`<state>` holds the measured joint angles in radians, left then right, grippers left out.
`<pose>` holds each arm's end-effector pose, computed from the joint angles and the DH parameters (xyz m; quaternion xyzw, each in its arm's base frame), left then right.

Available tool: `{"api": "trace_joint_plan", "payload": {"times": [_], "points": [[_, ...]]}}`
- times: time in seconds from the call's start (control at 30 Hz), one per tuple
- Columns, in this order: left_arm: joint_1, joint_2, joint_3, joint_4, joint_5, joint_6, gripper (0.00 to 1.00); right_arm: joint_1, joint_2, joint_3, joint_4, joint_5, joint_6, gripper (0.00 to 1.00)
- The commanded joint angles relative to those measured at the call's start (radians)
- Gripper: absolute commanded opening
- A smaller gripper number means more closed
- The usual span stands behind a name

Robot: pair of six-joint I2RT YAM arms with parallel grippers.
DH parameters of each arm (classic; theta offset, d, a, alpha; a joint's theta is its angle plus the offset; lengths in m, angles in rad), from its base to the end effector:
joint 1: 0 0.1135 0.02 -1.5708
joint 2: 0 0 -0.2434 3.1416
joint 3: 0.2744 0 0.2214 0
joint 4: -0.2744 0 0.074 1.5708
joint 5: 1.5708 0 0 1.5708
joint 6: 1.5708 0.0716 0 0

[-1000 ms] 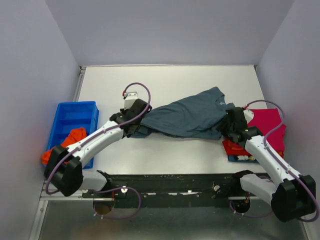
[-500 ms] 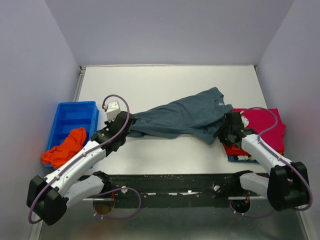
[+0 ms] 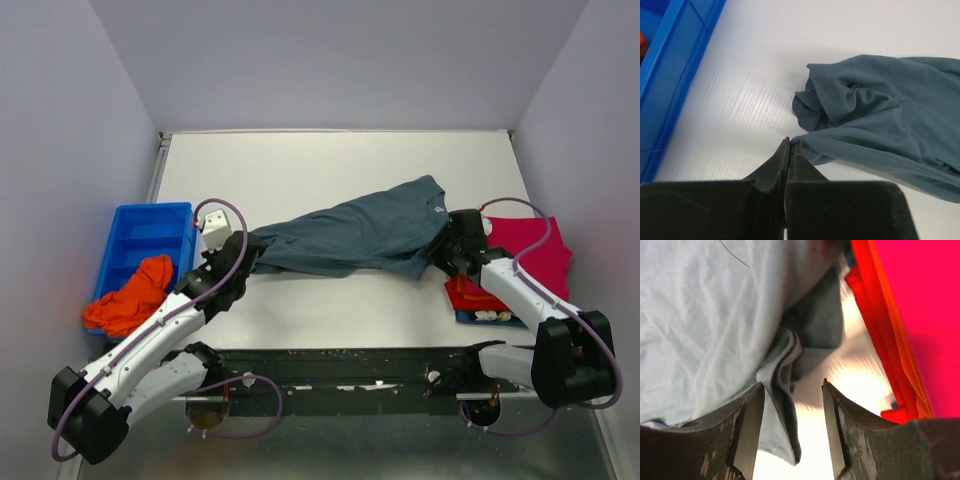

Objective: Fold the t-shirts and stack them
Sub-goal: Flatten out the tshirt

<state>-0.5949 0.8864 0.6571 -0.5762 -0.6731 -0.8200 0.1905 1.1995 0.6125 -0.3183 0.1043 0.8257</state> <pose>0.1719 -0.0624 0.2183 -0.2209 0.8562 0.0038 0.4670 0.2292 0.0366 0.1580 0.3109 0.8913 0.1157 0.3090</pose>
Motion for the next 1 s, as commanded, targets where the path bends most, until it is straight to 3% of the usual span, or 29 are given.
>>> {"api": "trace_joint_plan", "payload": {"times": [0.0,0.4,0.5,0.6,0.7,0.97], "points": [[0.007,-0.021,-0.019,0.002,-0.043,-0.025,0.00,-0.003,0.057,0.061,0.042,0.043,-0.051,0.59],[0.009,-0.026,-0.008,-0.024,-0.068,-0.033,0.00,-0.003,0.101,0.098,0.041,0.117,-0.028,0.56],[0.009,-0.029,-0.031,-0.014,-0.080,-0.041,0.00,-0.003,0.095,0.113,0.039,0.110,-0.036,0.68],[0.010,-0.023,-0.062,-0.001,-0.092,-0.060,0.00,-0.003,0.097,0.124,0.038,0.095,-0.034,0.70],[0.015,-0.027,-0.088,0.001,-0.097,-0.082,0.00,-0.003,0.117,0.132,0.036,0.081,-0.027,0.68],[0.018,-0.034,-0.140,0.056,-0.074,-0.093,0.00,-0.005,0.152,0.138,0.036,0.035,0.000,0.48]]}}
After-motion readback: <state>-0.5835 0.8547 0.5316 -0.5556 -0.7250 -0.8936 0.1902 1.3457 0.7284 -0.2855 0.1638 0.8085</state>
